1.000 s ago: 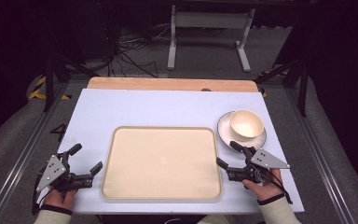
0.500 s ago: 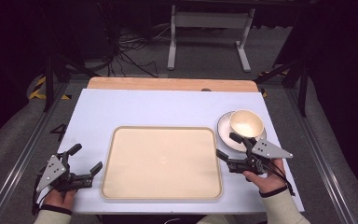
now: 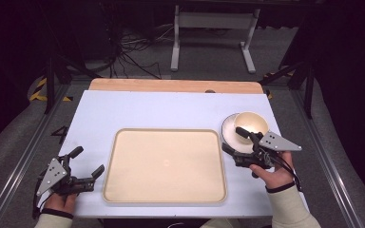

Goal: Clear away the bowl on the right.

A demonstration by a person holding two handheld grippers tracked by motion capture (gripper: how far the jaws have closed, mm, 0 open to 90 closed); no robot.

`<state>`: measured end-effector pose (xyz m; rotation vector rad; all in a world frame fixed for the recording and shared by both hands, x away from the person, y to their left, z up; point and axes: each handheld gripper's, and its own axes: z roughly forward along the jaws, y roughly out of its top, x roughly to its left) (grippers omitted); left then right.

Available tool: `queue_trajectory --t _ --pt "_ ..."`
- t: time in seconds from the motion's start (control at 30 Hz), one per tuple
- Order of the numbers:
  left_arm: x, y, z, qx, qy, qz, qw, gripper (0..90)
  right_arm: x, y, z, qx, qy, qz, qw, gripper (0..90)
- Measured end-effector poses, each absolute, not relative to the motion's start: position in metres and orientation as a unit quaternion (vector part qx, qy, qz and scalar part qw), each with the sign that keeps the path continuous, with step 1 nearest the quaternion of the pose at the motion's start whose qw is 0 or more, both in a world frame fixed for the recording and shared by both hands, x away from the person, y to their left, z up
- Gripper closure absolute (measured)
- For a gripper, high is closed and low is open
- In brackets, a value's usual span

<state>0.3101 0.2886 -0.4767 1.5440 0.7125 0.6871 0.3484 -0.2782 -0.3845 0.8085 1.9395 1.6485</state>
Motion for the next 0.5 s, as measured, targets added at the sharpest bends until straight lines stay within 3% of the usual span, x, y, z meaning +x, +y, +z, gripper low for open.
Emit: queue_trajectory --t 0.5 --pt "0.311 0.289 -0.477 0.668 0.31 0.295 0.609 0.2 0.368 -0.292 -0.368 0.317 0.714 0.568 0.26 19.9"
